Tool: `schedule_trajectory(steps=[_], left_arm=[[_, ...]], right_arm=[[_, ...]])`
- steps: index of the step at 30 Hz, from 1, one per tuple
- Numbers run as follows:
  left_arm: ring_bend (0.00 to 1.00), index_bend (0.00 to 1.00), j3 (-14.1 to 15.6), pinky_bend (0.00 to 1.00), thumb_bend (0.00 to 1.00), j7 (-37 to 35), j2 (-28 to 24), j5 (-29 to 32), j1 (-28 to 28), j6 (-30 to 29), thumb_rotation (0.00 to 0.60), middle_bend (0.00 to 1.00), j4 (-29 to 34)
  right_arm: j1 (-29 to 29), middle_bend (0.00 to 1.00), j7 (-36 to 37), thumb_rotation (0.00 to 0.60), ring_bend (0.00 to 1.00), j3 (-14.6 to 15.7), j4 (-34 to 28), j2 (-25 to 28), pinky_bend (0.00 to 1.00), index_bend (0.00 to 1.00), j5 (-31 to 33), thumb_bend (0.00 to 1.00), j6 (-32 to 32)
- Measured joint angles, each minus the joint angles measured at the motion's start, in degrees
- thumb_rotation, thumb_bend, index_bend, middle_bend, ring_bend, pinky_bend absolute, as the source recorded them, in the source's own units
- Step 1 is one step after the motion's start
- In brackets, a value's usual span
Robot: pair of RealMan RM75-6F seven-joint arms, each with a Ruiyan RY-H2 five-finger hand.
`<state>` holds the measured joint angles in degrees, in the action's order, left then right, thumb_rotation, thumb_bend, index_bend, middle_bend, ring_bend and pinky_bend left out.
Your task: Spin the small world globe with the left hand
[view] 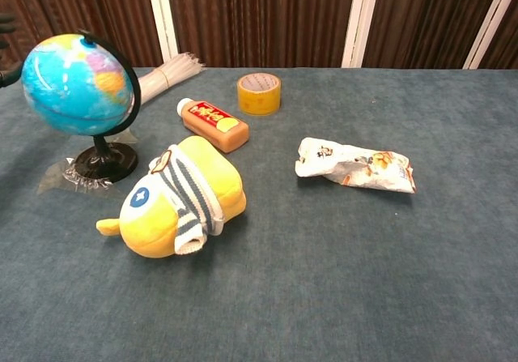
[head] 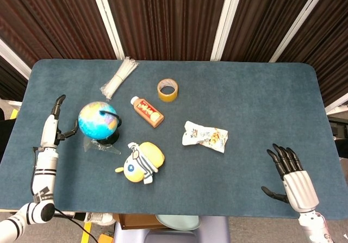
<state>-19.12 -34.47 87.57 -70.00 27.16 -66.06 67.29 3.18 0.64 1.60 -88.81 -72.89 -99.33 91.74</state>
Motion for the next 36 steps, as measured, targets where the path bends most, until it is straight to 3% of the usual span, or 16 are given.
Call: schedule_trajectory(steps=[27, 36], left_arm=[[0.0, 0.0, -4.07, 0.0, 0.34, -5.55, 6.66, 4.16, 7.8, 10.34, 0.599, 0.0, -19.33], [0.0, 0.0, -2.59, 0.0, 0.37, -4.59, 5.47, 3.55, 5.55, 8.66, 0.6, 0.0, -19.15]], right_arm=[[0.0, 0.0, -1.92, 0.6, 0.0, -0.2, 0.39, -0.8, 0.0, 0.0, 0.52, 0.13, -0.61], [-0.19, 0.0, -1.11, 0.6, 0.0, 0.39, -0.38, 0.25, 0.0, 0.0, -0.37, 0.13, -0.17]])
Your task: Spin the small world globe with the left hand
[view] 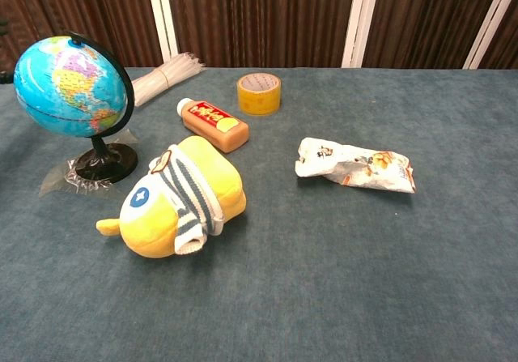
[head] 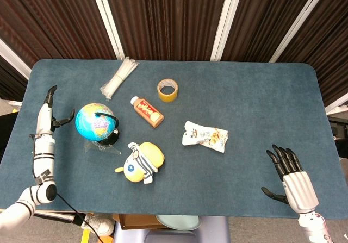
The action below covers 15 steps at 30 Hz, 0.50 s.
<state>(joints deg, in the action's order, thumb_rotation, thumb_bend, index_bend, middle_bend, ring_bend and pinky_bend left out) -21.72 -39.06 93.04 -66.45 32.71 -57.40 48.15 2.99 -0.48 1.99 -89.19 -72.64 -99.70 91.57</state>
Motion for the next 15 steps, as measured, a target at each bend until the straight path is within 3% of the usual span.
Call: schedule_trajectory(steps=[7, 10, 15], left_arm=[[0.0, 0.0, 3.5, 0.01, 0.38, 0.07, -4.7, -3.12, -4.74, -3.23, 0.6, 0.0, 5.87], [0.0, 0.0, 6.9, 0.02, 0.38, 0.44, -8.61, -7.28, -7.65, -6.43, 0.6, 0.0, 11.8], [0.0, 0.0, 16.11, 0.01, 0.39, 6.67, -16.18, -17.84, -14.11, -15.84, 0.6, 0.0, 23.17]], right_arm=[[0.21, 0.0, 0.45, 0.6, 0.0, 0.51, -0.67, 0.75, 0.0, 0.0, -0.46, 0.13, -0.65], [0.33, 0.0, 0.39, 0.6, 0.0, 0.68, -0.72, 0.7, 0.0, 0.0, -0.65, 0.13, -0.96], [0.52, 0.0, 0.27, 0.6, 0.0, 1.09, -0.92, 0.69, 0.0, 0.0, -0.98, 0.13, -1.6]])
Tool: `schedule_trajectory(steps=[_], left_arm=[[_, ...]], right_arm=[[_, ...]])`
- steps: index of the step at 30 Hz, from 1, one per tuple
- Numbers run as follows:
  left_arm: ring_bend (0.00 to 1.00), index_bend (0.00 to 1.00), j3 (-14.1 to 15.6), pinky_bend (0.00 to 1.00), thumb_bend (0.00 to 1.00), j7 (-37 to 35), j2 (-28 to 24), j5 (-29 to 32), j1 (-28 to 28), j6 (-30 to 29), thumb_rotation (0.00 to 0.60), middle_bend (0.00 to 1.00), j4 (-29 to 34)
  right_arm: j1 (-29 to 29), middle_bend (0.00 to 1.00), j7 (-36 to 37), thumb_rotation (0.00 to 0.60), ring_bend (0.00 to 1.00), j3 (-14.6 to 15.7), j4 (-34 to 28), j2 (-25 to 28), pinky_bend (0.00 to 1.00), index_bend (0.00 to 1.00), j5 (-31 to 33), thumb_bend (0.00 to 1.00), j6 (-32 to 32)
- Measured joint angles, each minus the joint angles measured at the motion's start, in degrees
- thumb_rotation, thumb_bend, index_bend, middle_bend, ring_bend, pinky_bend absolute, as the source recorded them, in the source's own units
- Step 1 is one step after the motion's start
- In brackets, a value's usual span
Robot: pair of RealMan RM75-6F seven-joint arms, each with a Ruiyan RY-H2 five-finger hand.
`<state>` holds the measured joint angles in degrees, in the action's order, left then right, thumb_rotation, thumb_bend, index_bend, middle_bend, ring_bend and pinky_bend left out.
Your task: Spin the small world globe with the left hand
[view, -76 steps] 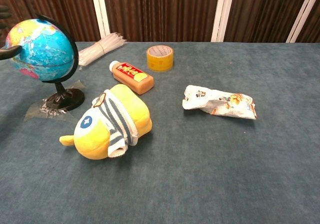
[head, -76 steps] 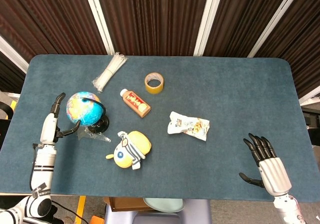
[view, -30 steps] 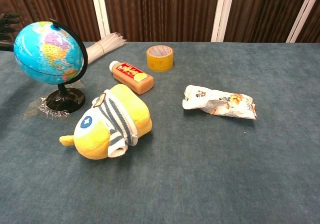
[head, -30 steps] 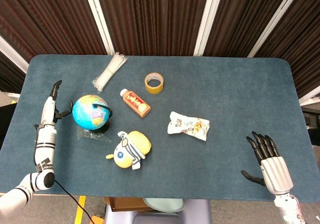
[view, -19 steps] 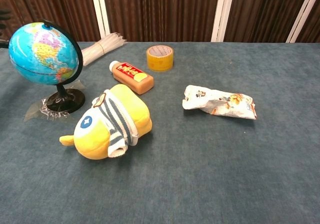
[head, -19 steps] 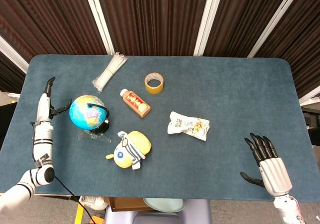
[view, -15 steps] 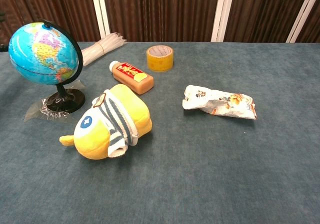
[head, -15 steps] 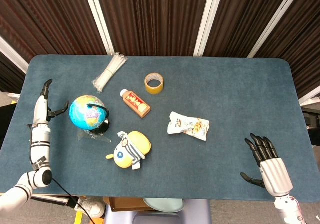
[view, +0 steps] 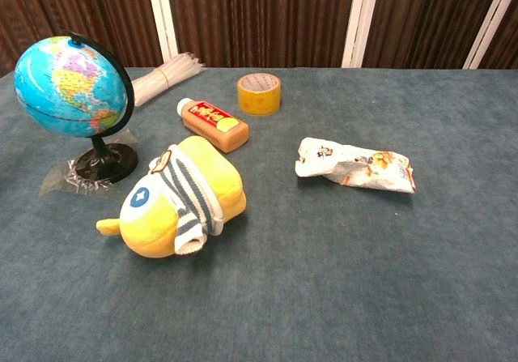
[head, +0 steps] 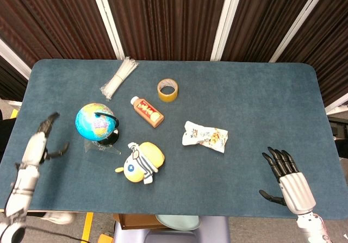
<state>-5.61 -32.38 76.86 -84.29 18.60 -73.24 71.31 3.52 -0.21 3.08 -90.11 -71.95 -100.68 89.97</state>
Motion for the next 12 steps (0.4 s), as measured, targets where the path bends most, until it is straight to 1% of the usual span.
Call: schedule_trajectory(steps=[2, 5, 9, 12], left_arm=[[0.0, 0.0, 3.42, 0.01, 0.38, 4.81, -2.01, -2.68, -2.49, -2.84, 0.6, 0.0, 2.66], [0.0, 0.0, 6.27, 0.01, 0.38, 12.71, -4.47, -5.47, -4.94, -4.98, 0.6, 0.0, 6.21], [0.0, 0.0, 8.52, 0.01, 0.39, 20.78, -6.32, -10.33, -7.07, -8.28, 0.6, 0.0, 9.16], [0.0, 0.0, 8.9, 0.01, 0.39, 23.24, -6.72, -10.75, -8.27, -10.26, 0.6, 0.0, 9.66]], right_arm=[[0.02, 0.0, 0.04, 0.6, 0.0, 0.14, -0.1, 0.03, 0.0, 0.0, -0.25, 0.13, -0.01], [0.06, 0.0, 0.32, 0.6, 0.0, 0.56, -0.18, 0.15, 0.0, 0.0, -1.08, 0.13, 0.05], [-0.13, 0.0, 0.81, 0.6, 0.0, 1.19, -0.26, 0.5, 0.0, 0.0, -2.25, 0.13, 0.8], [-0.51, 0.0, 1.0, 0.6, 0.0, 1.39, -0.28, 0.74, 0.0, 0.0, -2.44, 0.13, 1.42]])
